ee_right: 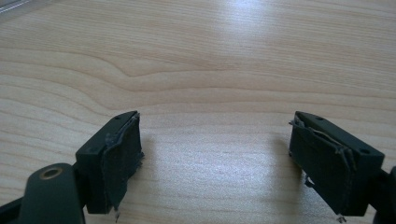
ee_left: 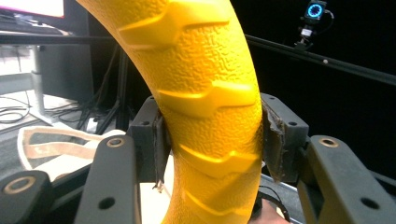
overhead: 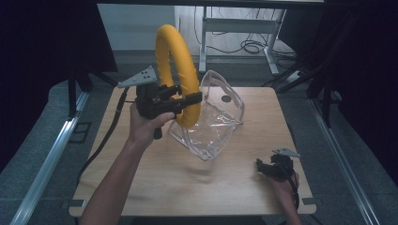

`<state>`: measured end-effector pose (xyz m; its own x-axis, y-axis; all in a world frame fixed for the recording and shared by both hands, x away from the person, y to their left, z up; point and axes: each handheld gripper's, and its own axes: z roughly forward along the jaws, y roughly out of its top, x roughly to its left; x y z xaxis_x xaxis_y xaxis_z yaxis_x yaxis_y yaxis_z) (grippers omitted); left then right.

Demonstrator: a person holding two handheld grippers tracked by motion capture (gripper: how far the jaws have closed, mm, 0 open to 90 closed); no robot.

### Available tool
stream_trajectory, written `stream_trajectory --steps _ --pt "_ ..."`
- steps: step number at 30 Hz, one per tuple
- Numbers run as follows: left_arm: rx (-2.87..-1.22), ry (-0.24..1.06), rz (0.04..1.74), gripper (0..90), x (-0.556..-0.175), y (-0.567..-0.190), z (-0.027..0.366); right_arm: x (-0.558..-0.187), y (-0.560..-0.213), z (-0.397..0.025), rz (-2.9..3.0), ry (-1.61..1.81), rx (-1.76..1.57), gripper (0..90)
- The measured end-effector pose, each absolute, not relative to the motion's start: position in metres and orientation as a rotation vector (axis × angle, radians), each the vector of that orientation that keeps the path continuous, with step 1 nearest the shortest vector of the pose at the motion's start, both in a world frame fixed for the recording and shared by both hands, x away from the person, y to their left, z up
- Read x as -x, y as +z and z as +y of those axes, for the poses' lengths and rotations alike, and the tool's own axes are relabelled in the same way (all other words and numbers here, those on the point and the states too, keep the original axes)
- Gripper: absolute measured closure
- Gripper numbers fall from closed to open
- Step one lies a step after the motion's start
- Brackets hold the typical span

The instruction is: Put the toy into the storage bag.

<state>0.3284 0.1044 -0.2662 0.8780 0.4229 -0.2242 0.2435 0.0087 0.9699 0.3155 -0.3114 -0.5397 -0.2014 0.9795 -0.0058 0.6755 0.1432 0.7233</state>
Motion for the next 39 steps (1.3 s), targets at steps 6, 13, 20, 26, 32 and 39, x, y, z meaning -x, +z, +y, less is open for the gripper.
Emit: stream_trajectory --steps 6,13,20,26,32,39 --pt "-1.590 0.134 0.512 48.6 -0.330 -0.263 0.090 -0.316 -0.540 -0.311 1.937 0.828 -1.584 16.9" --pt "-1.601 0.133 0.478 48.6 -0.329 -0.255 0.077 -0.315 -0.540 -0.311 1.935 0.828 -1.590 16.9" --pt "-1.613 0.131 0.450 48.6 -0.326 -0.251 0.066 -0.316 -0.540 -0.311 1.936 0.827 -1.580 16.9" --pt "-1.621 0.114 0.428 48.7 -0.326 -0.252 0.055 -0.316 -0.540 -0.311 1.936 0.827 -1.579 16.9" --pt "-1.629 0.081 0.414 48.6 -0.327 -0.256 0.044 -0.316 -0.540 -0.311 1.936 0.827 -1.581 16.9" --pt "-1.658 0.066 0.396 48.6 -0.328 -0.262 0.030 -0.316 -0.540 -0.311 1.934 0.828 -1.579 16.9"
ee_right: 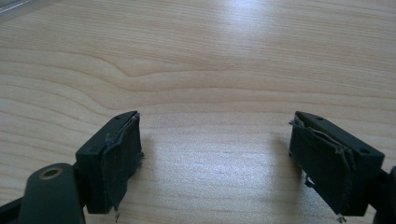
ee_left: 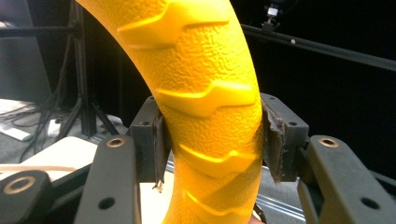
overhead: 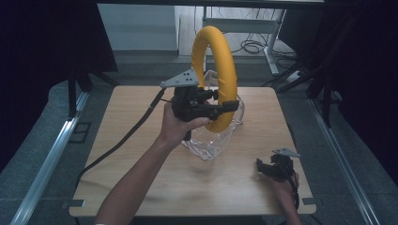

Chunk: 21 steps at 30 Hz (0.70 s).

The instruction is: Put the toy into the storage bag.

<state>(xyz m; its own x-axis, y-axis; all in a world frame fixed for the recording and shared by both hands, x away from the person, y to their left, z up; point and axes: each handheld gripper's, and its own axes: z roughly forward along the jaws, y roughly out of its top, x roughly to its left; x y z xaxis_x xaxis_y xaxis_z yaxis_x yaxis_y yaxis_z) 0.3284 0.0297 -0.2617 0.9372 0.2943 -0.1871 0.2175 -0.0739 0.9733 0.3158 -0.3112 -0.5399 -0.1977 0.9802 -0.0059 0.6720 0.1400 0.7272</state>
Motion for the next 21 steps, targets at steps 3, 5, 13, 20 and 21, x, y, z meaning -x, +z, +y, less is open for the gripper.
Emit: stream_trajectory --steps 3,5,13,20,21 --pt "-1.667 0.042 0.395 48.6 -0.331 -0.266 0.025 -0.316 -0.540 -0.311 1.934 0.828 -1.578 16.9" --pt "-1.669 0.029 0.392 48.6 -0.332 -0.269 0.022 -0.316 -0.540 -0.311 1.934 0.828 -1.578 16.9" --pt "-1.711 0.014 0.408 48.6 -0.339 -0.284 0.016 -0.316 -0.540 -0.311 1.933 0.829 -1.579 16.9" --pt "-1.748 0.005 0.433 48.5 -0.346 -0.299 0.013 -0.316 -0.540 -0.311 1.933 0.829 -1.580 16.9" --pt "-1.746 -0.004 0.439 48.5 -0.348 -0.301 0.014 -0.316 -0.540 -0.311 1.933 0.829 -1.580 16.9"
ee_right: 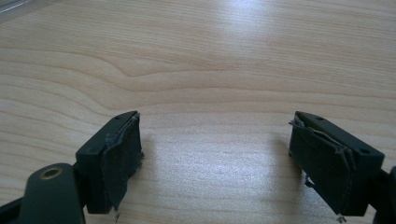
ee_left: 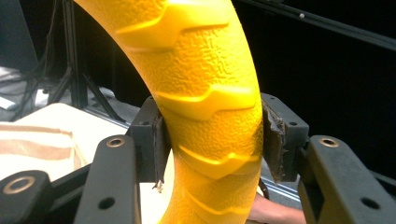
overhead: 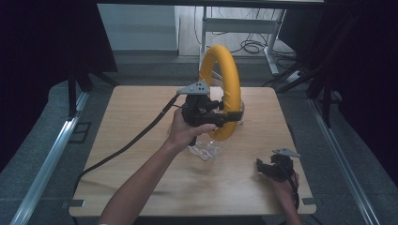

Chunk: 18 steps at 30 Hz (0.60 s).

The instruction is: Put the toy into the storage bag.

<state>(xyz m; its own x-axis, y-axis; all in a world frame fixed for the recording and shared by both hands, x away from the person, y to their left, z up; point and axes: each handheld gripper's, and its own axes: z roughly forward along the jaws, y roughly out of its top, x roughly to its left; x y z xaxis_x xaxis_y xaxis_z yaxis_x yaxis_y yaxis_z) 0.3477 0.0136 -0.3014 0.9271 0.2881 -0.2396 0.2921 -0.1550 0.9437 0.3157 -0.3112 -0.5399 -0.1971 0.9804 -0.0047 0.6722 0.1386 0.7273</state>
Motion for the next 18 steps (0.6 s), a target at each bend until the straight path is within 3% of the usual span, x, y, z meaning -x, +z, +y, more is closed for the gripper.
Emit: stream_trajectory --steps 18 --pt "-1.779 -0.016 0.502 48.4 -0.364 -0.326 0.019 -0.316 -0.540 -0.311 1.935 0.830 -1.584 17.0"
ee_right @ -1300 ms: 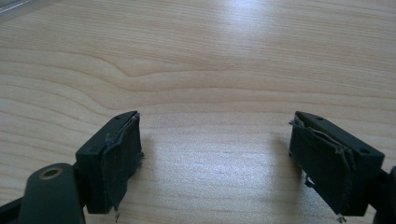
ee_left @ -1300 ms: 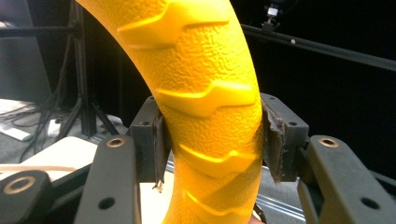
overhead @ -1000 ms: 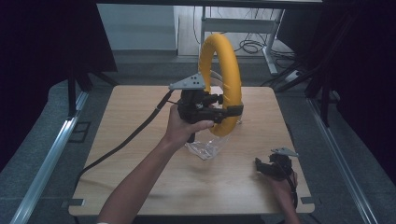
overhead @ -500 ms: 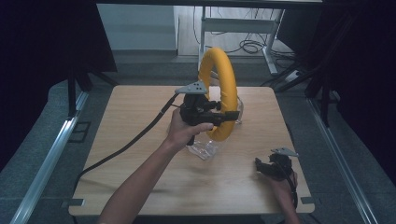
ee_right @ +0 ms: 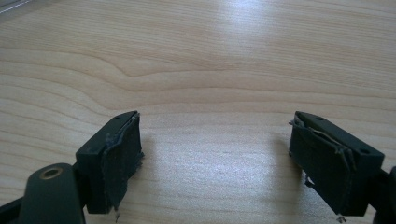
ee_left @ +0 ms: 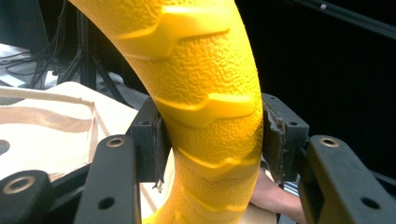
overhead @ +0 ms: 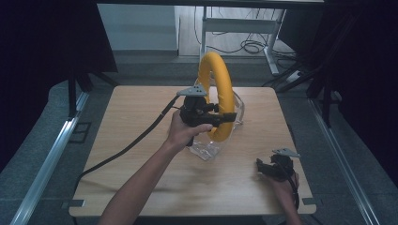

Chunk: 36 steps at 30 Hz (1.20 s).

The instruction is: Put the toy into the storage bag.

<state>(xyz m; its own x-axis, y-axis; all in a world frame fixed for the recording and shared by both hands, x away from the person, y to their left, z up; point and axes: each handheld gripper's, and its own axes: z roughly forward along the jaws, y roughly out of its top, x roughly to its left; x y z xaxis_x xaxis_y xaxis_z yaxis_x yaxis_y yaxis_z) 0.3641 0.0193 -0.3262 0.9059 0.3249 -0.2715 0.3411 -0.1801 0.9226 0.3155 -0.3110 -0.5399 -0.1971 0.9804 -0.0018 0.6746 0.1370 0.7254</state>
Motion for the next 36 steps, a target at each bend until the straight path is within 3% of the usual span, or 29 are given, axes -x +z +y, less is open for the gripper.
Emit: stream_trajectory --steps 36 --pt "-1.813 -0.019 0.572 48.3 -0.370 -0.346 0.035 -0.316 -0.540 -0.311 1.936 0.829 -1.583 16.9"
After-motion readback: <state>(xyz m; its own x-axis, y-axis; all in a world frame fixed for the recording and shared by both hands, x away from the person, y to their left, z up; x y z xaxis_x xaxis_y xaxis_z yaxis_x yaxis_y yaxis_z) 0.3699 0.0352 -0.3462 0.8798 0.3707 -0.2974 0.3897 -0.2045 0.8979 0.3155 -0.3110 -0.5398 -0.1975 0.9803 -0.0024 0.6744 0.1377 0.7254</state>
